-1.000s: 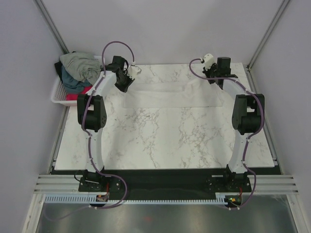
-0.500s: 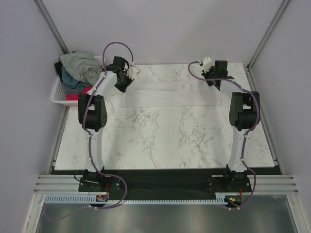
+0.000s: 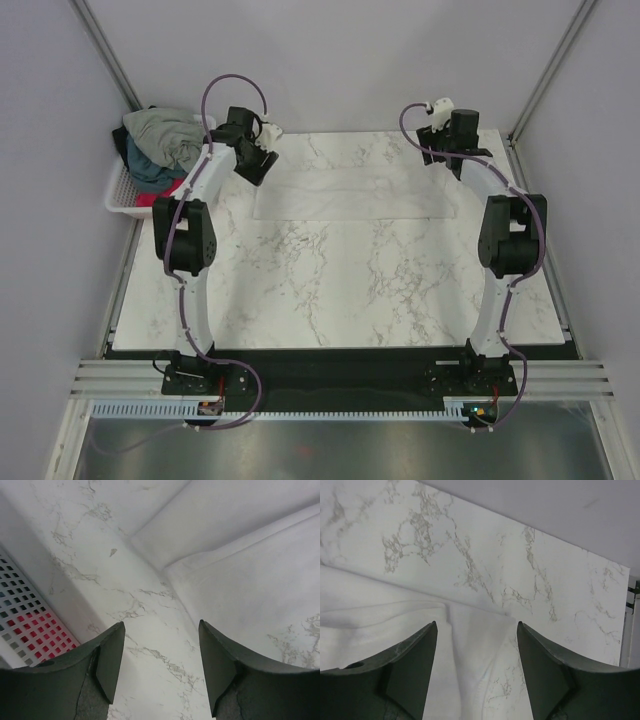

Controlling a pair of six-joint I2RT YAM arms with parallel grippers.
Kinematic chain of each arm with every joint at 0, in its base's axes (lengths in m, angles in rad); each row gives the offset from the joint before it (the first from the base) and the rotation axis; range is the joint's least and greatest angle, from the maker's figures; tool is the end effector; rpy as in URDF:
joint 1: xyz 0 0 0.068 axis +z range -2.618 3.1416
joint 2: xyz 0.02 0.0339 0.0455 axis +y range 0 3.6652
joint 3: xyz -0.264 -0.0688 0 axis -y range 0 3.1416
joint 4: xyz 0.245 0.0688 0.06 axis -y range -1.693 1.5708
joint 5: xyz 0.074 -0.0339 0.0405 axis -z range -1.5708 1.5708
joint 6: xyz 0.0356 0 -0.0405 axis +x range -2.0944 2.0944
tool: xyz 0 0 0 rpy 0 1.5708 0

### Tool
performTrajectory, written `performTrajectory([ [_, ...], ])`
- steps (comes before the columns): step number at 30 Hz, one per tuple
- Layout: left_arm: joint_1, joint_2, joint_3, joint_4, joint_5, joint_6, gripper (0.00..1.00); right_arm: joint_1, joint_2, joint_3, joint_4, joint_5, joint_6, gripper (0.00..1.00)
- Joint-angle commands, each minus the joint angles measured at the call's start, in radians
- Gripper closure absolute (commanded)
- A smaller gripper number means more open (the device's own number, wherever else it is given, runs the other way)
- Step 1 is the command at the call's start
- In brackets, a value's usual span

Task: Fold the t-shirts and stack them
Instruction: Fold the tshirt

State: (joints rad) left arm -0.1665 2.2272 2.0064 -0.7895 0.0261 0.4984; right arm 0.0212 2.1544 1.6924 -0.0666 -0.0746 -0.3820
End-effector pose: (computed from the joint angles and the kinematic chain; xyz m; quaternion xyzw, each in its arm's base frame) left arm 0.4846 -0.0824 0.2347 0.3170 0.9071 0.0333 0.2748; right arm 0.5059 0.0134 0.2231 -0.1917 0.8454 -0.0574 0.4952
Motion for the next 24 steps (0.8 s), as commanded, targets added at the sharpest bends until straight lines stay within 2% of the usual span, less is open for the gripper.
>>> performTrajectory([
  [1,-0.022,-0.121,-0.009,0.03,0.018,-0.057,0.32,-0.004,-0.129,-0.008,-0.039,-0.068,0.214,0.27],
  [6,-0.071,-0.113,-0.066,0.021,0.119,-0.093,0.33,-0.007,-0.116,-0.065,-0.145,-0.282,0.445,0.3],
  [7,-0.076,-0.109,-0.087,0.021,0.13,-0.1,0.34,-0.012,-0.11,-0.079,-0.15,-0.365,0.477,0.3],
  [12,-0.091,-0.052,-0.127,0.018,0.185,-0.123,0.37,-0.012,-0.088,-0.186,-0.128,-0.487,0.607,0.31],
  [16,-0.091,0.0,-0.11,0.019,0.178,-0.121,0.36,-0.015,-0.059,-0.204,-0.151,-0.485,0.588,0.31],
  [24,-0.102,0.048,-0.138,0.01,0.144,-0.136,0.37,-0.015,0.039,-0.117,-0.167,-0.47,0.581,0.3],
])
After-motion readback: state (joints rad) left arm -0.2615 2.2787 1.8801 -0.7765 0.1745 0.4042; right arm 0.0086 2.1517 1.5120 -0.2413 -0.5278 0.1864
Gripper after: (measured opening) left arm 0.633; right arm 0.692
